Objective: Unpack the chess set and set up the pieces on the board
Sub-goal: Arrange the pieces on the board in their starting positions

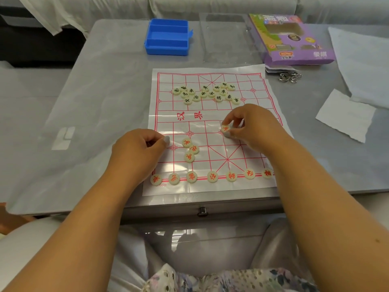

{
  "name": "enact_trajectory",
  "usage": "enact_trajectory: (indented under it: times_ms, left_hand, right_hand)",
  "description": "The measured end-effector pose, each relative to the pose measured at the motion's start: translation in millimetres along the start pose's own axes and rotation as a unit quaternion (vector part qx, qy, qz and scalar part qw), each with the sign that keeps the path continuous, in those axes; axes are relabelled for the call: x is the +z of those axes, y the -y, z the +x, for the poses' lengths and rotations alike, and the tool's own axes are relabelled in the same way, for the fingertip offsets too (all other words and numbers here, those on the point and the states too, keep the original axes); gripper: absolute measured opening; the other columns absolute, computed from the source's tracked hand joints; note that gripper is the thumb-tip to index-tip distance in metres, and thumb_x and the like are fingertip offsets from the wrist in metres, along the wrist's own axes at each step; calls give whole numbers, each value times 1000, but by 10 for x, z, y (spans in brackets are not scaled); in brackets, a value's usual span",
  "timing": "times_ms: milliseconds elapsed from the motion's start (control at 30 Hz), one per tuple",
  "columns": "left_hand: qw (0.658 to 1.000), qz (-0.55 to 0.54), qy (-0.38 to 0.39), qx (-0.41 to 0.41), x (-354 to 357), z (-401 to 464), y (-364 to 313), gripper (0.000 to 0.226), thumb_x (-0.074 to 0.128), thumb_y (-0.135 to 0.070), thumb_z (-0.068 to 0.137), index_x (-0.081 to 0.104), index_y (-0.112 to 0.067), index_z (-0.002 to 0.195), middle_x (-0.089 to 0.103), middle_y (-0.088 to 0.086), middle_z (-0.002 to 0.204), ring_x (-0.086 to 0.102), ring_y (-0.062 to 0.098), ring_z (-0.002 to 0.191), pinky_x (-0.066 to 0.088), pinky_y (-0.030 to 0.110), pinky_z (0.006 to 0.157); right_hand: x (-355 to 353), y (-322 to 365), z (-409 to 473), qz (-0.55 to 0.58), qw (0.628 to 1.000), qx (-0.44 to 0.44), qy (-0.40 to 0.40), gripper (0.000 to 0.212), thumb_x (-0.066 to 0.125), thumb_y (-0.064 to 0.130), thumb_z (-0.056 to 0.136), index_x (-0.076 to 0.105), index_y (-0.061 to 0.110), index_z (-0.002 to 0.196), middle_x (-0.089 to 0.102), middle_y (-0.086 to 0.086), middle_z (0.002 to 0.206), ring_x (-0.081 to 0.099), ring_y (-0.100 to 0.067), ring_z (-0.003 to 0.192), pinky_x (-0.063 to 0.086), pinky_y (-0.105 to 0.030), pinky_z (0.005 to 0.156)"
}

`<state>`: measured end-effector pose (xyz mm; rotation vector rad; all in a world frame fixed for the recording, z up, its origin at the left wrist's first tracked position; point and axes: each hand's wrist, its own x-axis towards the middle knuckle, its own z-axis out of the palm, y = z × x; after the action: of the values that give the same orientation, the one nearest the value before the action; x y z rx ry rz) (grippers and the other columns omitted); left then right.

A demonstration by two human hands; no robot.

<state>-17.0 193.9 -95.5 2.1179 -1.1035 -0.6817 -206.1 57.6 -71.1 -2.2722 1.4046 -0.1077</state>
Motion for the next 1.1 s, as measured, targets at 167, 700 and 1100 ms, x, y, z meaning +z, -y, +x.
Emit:
enact_trajectory:
  times_ms: [167, 700, 1100]
  left_hand:
    - [1000, 3, 1, 2, 1, 5, 2, 8, 57, -39, 91, 62, -35, 86, 55, -20, 87, 53, 3, 72, 44, 21, 67]
    - [1000, -15, -11, 16, -6, 43, 72, 11, 56, -37, 93, 63, -35, 85, 55, -26, 78, 54, 1, 76, 41, 17, 64]
    - [1000, -10, -4, 15, -23, 29, 44, 11, 56, -38, 93, 63, -33, 87, 54, -26, 79, 55, 2, 77, 43, 22, 72]
  right_hand:
    - [34, 51, 8, -11, 1000, -10, 7, 29, 71, 32, 80, 66, 30, 109, 61, 5, 96, 56, -17, 88, 48, -43, 91]
    - [195, 457, 91, -18, 962, -243, 123, 30, 63, 10, 86, 70, 35, 102, 58, 8, 105, 52, -8, 88, 50, -27, 76]
    - [247, 470, 224, -29, 983, -171, 59, 26, 73, 24, 79, 68, 24, 104, 63, 5, 94, 56, -12, 84, 51, -37, 83]
